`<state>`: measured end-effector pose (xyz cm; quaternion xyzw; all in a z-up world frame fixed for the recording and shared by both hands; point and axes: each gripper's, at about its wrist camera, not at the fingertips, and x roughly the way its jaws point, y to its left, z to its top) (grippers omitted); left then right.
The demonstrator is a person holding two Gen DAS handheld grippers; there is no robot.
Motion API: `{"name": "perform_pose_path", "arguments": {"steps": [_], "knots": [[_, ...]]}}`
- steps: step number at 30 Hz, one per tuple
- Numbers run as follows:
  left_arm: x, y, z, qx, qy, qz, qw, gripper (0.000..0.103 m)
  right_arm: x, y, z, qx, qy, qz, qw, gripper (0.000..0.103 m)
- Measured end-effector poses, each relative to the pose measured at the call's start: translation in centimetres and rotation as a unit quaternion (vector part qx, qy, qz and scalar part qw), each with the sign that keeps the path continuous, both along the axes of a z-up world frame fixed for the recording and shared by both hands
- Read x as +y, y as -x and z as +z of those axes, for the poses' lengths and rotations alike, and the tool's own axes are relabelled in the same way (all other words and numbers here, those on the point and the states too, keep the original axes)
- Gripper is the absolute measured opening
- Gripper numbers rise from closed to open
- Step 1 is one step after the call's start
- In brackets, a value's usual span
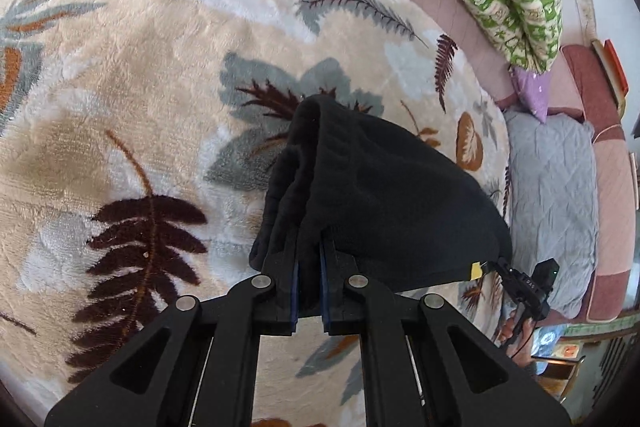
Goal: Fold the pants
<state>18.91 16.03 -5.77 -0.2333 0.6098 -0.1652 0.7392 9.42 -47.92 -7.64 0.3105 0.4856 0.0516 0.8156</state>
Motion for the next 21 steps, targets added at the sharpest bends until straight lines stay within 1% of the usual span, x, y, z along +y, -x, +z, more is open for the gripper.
{"name": "perform_pose_path", "arguments": {"steps": [2,4,5,6,7,8,9,11,13,14,15,16,17,19,20,21], "knots": [[-0.1,0.1,-0.1,-0.001,-0.005,-0.004,1.0,0.006,-0.1,0.8,-0.1,0.013,-0.001,0.011,1.0,0.018],[-0.3,0.0,-0.1,0.0,-0.007,-0.005,1.0,0.006,-0.2,1.3,0.5,0.014,0.013,0.018,1.0,0.019],[-0.4,-0.1,-0.1,0.001,-0.008,-0.005,1.0,0.006,-0.6,1.5,0.8,0.014,0.014,0.014,1.0,0.022],[-0.4,-0.1,-0.1,0.002,-0.008,-0.004,1.0,0.006,-1.0,1.7,1.0,0.011,0.005,0.006,1.0,0.026],[-0.5,-0.2,-0.1,0.004,-0.007,-0.004,1.0,0.006,-1.7,1.8,1.0,0.005,-0.015,-0.01,1.0,0.028],[-0.5,-0.2,-0.1,0.006,-0.005,-0.002,1.0,0.006,-1.9,1.7,1.1,0.003,-0.024,-0.019,1.0,0.031],[-0.5,-0.2,-0.1,0.009,-0.002,0.0,1.0,0.006,-2.1,1.5,1.0,0.003,-0.03,-0.026,0.999,0.033],[-0.4,-0.2,-0.1,0.014,0.003,0.002,0.9999,0.006,-2.2,0.8,0.8,0.003,-0.038,-0.04,0.998,0.033],[-0.4,-0.2,-0.1,0.015,0.003,0.002,0.9999,0.006,-2.1,0.2,0.5,0.002,-0.063,-0.051,0.997,0.033],[-0.3,-0.2,-0.1,0.016,0.005,0.004,0.9999,0.006,-2.0,0.0,0.3,0.003,-0.074,-0.054,0.996,0.032],[-0.2,-0.2,-0.1,0.018,0.008,0.006,0.9998,0.006,-1.7,-0.2,0.4,0.005,-0.064,-0.054,0.997,0.02],[-0.1,-0.2,-0.1,0.018,0.01,0.007,0.9998,0.006,-1.4,-0.1,0.8,0.004,-0.042,-0.047,0.998,0.013],[0.0,-0.2,-0.2,0.02,0.015,0.009,0.9996,0.006,-1.4,0.2,1.2,-0.004,-0.043,-0.041,0.998,0.009],[0.2,-0.3,-0.4,0.024,0.02,0.012,0.9994,0.006,-2.2,1.0,2.0,-0.026,-0.059,-0.049,0.997,0.009],[0.2,-0.3,-0.5,0.027,0.022,0.011,0.9993,0.006,-2.6,1.2,2.1,-0.03,-0.068,-0.048,0.996,0.009],[0.3,-0.2,-0.7,0.028,0.022,0.01,0.9993,0.006,-3.0,1.3,2.1,-0.029,-0.065,-0.048,0.996,0.009]]}}
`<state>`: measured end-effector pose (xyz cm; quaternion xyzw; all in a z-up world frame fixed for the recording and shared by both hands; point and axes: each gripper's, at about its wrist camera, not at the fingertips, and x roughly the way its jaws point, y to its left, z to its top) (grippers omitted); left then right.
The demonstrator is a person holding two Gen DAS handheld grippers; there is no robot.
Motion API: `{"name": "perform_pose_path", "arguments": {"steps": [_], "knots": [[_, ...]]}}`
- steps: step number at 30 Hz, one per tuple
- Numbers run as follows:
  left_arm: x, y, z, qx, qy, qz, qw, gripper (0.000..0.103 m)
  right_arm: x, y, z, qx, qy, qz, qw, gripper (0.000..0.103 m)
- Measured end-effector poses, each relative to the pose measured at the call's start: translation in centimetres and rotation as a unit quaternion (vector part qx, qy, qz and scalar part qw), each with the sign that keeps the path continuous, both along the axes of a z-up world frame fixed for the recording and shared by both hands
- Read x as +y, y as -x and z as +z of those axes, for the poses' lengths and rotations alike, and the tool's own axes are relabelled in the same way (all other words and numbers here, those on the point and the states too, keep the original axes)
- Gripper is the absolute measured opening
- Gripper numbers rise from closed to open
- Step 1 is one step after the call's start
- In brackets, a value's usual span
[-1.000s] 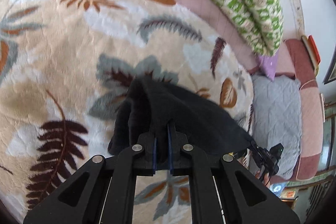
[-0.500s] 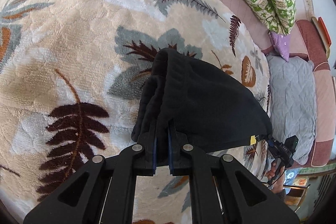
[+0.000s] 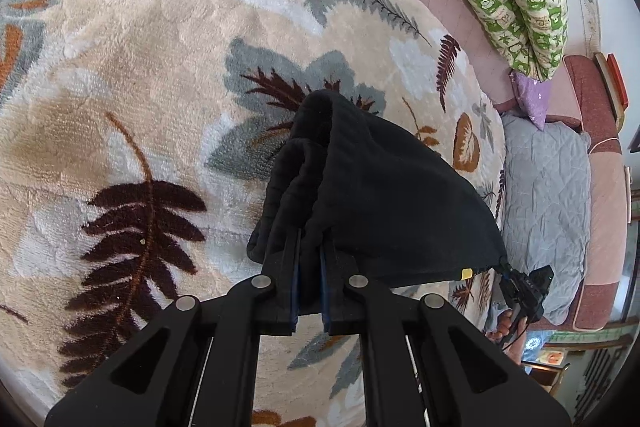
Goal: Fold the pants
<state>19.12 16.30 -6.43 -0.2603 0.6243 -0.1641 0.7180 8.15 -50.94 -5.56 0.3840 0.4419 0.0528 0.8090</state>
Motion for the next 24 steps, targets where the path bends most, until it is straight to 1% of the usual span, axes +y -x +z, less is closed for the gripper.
{"name": "perform_pose_path", "arguments": {"steps": [2,3,4,5,6,8,10,12,13,14,15,16,17,19,20,22,24], "knots": [[0.0,0.1,-0.1,0.004,-0.003,-0.003,1.0,0.006,-0.7,-0.3,-0.6,0.031,0.038,-0.002,0.999,0.01],[0.0,0.1,-0.1,0.004,-0.004,-0.004,1.0,0.006,-0.7,-0.6,-1.0,0.046,0.047,-0.001,0.998,0.015],[-0.1,0.1,0.1,0.003,-0.006,-0.007,1.0,0.006,-0.7,-0.8,-1.3,0.056,0.048,0.0,0.997,0.016],[-0.2,0.1,0.2,0.002,-0.01,-0.01,0.9999,0.006,-0.8,-0.7,-1.3,0.053,0.04,-0.009,0.998,0.018],[-0.3,0.1,0.3,0.002,-0.014,-0.012,0.9998,0.006,-0.8,-0.5,-1.0,0.042,0.035,-0.016,0.998,0.023],[-0.7,0.1,0.5,0.0,-0.025,-0.022,0.9995,0.006,-0.8,0.4,0.1,0.013,0.041,-0.036,0.998,0.032],[-1.1,0.1,0.6,-0.003,-0.036,-0.028,0.9989,0.006,-0.2,1.9,1.7,-0.025,0.058,-0.057,0.996,0.032],[-1.3,0.2,0.7,-0.004,-0.04,-0.031,0.9987,0.006,0.5,2.8,2.8,-0.039,0.069,-0.059,0.995,0.033],[-1.4,0.2,0.7,-0.004,-0.043,-0.032,0.9986,0.006,1.0,3.5,3.2,-0.057,0.055,-0.062,0.995,0.033],[-1.4,0.3,0.7,-0.004,-0.044,-0.031,0.9985,0.006,1.6,3.7,3.2,-0.066,0.029,-0.049,0.996,0.039],[-1.4,0.3,0.7,-0.004,-0.045,-0.03,0.9986,0.006,2.3,3.4,2.8,-0.058,0.009,-0.033,0.998,0.042],[-1.4,0.3,0.7,-0.003,-0.045,-0.028,0.9986,0.006,3.5,2.8,2.1,-0.035,-0.009,-0.015,0.999,0.043],[-1.5,0.3,0.7,-0.002,-0.046,-0.027,0.9986,0.006,4.2,2.5,1.4,-0.022,-0.022,-0.011,0.999,0.043],[-1.7,0.4,0.8,-0.002,-0.051,-0.03,0.9983,0.006,5.5,1.6,-0.4,-0.001,-0.066,-0.008,0.998,0.043],[-1.8,0.4,0.9,-0.001,-0.053,-0.031,0.9981,0.006,6.1,1.0,-1.1,0.011,-0.073,-0.013,0.997,0.043],[-1.9,0.3,1.0,0.0,-0.056,-0.034,0.9979,0.006,6.9,0.2,-2.0,0.024,-0.072,-0.02,0.997,0.043],[-2.1,0.3,1.1,0.0,-0.06,-0.039,0.9975,0.007,7.4,-0.3,-2.8,0.048,-0.074,-0.033,0.996,0.043]]}}
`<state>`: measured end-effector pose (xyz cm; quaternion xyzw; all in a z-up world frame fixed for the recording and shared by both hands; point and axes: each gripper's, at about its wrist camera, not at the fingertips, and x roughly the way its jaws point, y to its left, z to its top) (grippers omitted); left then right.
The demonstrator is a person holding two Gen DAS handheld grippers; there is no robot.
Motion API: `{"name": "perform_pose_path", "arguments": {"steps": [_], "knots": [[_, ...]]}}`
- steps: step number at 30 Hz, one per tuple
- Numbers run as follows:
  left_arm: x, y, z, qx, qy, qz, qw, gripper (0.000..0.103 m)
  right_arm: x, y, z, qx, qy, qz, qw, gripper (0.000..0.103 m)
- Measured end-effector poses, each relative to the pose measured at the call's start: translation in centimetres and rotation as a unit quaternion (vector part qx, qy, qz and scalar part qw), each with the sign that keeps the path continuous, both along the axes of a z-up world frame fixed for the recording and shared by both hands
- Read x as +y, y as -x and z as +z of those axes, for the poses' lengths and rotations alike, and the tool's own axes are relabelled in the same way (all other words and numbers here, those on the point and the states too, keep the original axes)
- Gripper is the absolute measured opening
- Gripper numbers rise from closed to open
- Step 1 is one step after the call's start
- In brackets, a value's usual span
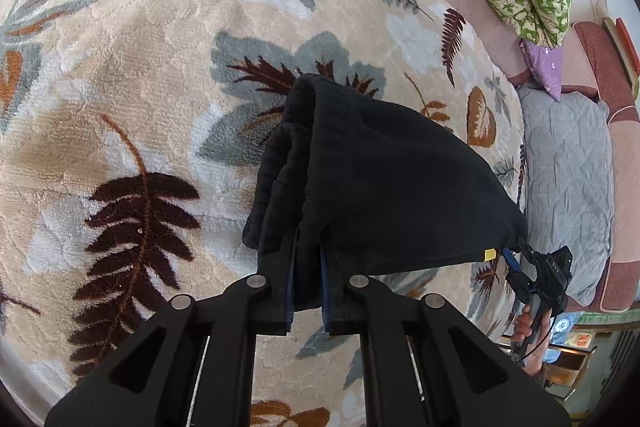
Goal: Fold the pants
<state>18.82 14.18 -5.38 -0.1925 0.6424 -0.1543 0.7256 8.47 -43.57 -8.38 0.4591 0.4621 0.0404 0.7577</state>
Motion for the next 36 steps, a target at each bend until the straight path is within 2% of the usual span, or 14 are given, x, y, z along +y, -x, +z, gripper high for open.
{"name": "perform_pose_path", "arguments": {"steps": [7,8,9,10,13,16,19,22,26,29,31,33,35,36], "knots": [[-0.2,-0.2,0.0,0.002,-0.005,0.003,1.0,0.007,1.7,-0.1,-2.1,0.021,-0.026,-0.048,0.998,0.041],[-0.1,-0.2,0.1,0.001,-0.006,0.004,1.0,0.007,1.9,-0.2,-2.2,0.021,-0.025,-0.049,0.998,0.032],[-0.1,-0.2,0.2,0.001,-0.005,0.003,1.0,0.007,2.0,-0.4,-2.2,0.024,-0.02,-0.049,0.998,0.01],[-0.1,-0.1,0.5,0.0,-0.003,0.002,1.0,0.007,1.9,-0.3,-2.3,0.023,-0.022,-0.049,0.998,0.005],[0.1,0.4,0.9,-0.006,-0.001,-0.007,1.0,0.008,1.8,0.7,-1.4,-0.001,-0.04,-0.038,0.998,0.005],[-0.1,0.5,0.3,0.0,-0.029,-0.016,0.9994,0.012,1.3,1.9,-0.8,-0.009,-0.04,-0.02,0.999,0.005],[0.2,0.6,-0.5,0.012,-0.023,-0.009,0.9996,0.012,1.0,2.2,-2.3,0.024,-0.034,-0.013,0.999,0.005],[0.5,0.8,-0.3,0.017,-0.006,-0.008,0.9998,0.013,1.0,2.3,-3.0,0.03,-0.035,-0.01,0.999,0.01],[0.9,1.6,0.7,0.028,-0.002,-0.023,0.9994,0.017,0.5,3.1,-2.4,0.041,-0.049,0.006,0.998,0.026],[1.2,2.1,2.2,0.018,-0.011,-0.043,0.9989,0.018,-1.0,4.7,0.4,0.013,-0.027,0.021,0.999,0.026],[1.3,1.9,3.2,0.007,-0.019,-0.048,0.9986,0.018,-2.9,5.4,3.1,-0.018,0.008,0.013,1.0,0.028],[1.5,1.0,4.2,-0.006,-0.028,-0.037,0.9989,0.02,-4.2,4.9,5.1,-0.031,0.05,0.008,0.998,0.041],[1.4,-0.2,4.4,-0.005,-0.028,-0.019,0.9994,0.037,-5.1,3.3,6.4,-0.034,0.078,0.021,0.996,0.043],[1.3,-0.9,4.4,-0.004,-0.029,-0.009,0.9995,0.039,-5.3,2.2,6.8,-0.035,0.085,0.029,0.995,0.043]]}}
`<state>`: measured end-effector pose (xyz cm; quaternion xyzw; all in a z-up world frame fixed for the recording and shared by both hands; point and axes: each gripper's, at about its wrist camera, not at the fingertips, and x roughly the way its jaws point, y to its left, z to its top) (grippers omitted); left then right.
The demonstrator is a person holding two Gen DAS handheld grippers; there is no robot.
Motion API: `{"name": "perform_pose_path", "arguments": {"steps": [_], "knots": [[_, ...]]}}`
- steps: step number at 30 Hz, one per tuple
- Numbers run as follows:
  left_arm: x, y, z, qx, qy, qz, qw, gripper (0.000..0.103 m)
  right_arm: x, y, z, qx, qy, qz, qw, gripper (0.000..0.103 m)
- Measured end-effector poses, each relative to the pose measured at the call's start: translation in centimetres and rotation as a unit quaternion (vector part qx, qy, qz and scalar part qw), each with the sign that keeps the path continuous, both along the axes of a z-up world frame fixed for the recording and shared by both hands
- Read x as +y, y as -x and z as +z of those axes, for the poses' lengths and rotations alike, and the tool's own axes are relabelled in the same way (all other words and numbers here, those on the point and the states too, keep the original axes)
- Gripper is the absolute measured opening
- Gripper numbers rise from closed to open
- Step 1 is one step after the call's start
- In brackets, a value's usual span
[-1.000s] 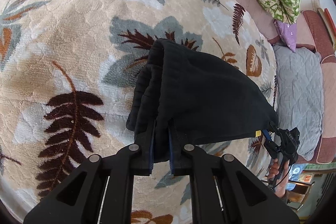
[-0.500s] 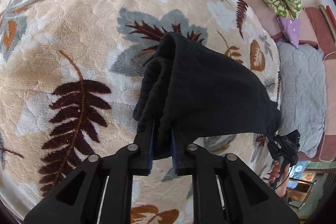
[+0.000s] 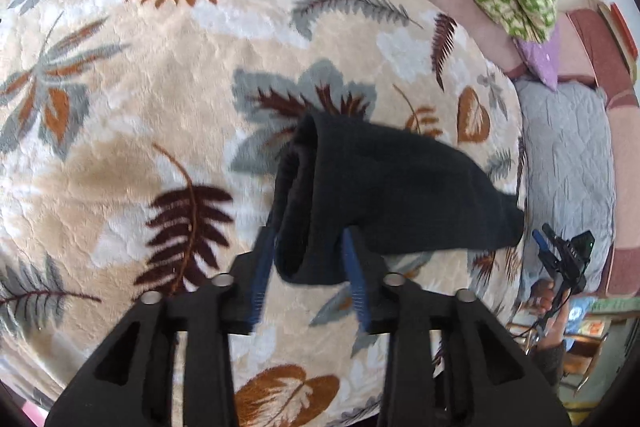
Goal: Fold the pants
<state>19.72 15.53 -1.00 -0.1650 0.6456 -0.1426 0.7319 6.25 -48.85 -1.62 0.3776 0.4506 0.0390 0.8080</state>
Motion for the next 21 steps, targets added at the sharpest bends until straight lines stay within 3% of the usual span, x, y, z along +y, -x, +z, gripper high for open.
{"name": "perform_pose_path", "arguments": {"steps": [4,8,15,21], "knots": [[-0.5,-2.6,-0.4,0.004,-0.003,0.019,0.9998,0.039,-0.6,-3.7,0.1,0.017,0.072,0.016,0.997,0.043],[-1.0,-4.8,-1.5,0.018,-0.011,0.032,0.9993,0.039,-0.9,-5.8,-1.7,0.054,0.096,0.032,0.993,0.043],[-2.1,-5.9,-3.8,0.049,0.013,0.033,0.9982,0.039,-0.5,-7.1,-3.8,0.08,0.093,0.046,0.991,0.043],[-3.6,-5.7,-2.9,0.017,0.032,0.016,0.9992,0.041,-0.2,-7.1,-3.8,0.081,0.098,0.054,0.99,0.039]]}}
